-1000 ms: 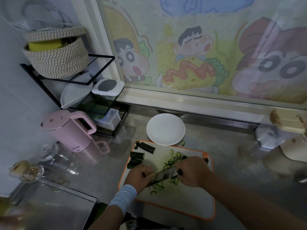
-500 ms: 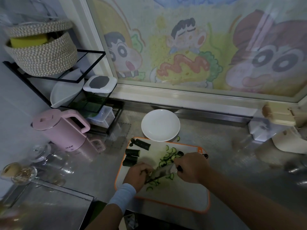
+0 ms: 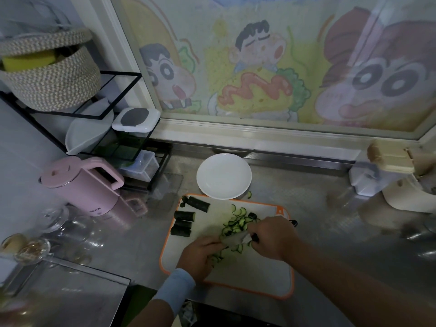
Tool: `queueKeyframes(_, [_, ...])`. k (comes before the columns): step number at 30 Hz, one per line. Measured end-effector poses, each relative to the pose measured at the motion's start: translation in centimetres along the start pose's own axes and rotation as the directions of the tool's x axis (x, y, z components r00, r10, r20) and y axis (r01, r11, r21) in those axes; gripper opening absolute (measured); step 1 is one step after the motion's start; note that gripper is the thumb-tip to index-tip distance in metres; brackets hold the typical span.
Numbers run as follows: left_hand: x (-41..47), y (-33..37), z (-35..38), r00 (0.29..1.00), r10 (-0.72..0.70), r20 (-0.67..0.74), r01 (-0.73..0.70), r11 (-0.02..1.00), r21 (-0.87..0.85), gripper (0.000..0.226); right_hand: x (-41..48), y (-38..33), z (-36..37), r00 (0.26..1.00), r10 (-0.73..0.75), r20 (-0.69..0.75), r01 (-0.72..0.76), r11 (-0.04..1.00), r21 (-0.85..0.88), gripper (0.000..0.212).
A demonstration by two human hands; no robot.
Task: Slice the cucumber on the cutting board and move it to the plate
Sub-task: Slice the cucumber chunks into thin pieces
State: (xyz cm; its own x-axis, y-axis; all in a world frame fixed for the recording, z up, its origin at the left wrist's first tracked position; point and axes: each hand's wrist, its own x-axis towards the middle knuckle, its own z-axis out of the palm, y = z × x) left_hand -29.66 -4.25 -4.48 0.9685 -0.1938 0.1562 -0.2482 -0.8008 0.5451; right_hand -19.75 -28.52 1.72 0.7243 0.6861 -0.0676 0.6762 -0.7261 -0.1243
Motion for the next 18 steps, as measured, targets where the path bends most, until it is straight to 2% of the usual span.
queueKeyframes(4, [0.1, -1.6, 0.3, 0.985, -0.099, 0.142, 0.086, 0.991, 0.098, 0.055, -0.1, 0.0, 0.0, 1.000, 0.002, 0.003, -0.002, 1.000, 0.010, 0.019])
queueKeyframes(7, [0.7, -1.9, -0.3, 0.932, -0.285, 0.225, 0.239, 0.948, 0.210, 0.052, -0.3, 0.3, 0.0, 1.000, 0.012, -0.007, -0.012, 1.000, 0.013, 0.020])
queueKeyframes(10, [1.1, -1.8, -0.8, 0.861, -0.447, 0.242, 0.415, 0.894, 0.170, 0.052, -0.5, 0.4, 0.0, 1.000, 0.001, -0.005, -0.001, 1.000, 0.010, 0.021])
queueKeyframes(12, [1.3, -1.6, -0.9, 0.861, -0.463, 0.211, 0.443, 0.886, 0.138, 0.047, -0.6, 0.4, -0.1, 1.000, 0.007, -0.007, -0.007, 1.000, 0.005, 0.020])
queueKeyframes(14, [1.2, -1.4, -0.9, 0.854, -0.450, 0.263, 0.438, 0.893, 0.103, 0.043, -0.7, 0.4, 0.1, 1.000, 0.004, -0.024, -0.004, 1.000, -0.006, 0.017])
queueKeyframes(16, [0.9, -1.7, -0.8, 0.816, -0.484, 0.317, 0.465, 0.874, 0.138, 0.036, -0.9, 0.3, 0.3, 1.000, -0.001, -0.022, 0.002, 1.000, 0.009, 0.015])
queueKeyframes(18, [0.6, -1.9, -1.2, 0.768, -0.579, 0.273, 0.566, 0.814, 0.133, 0.028, -1.1, 0.2, 0.4, 1.000, 0.018, 0.025, -0.019, 0.999, 0.040, 0.017])
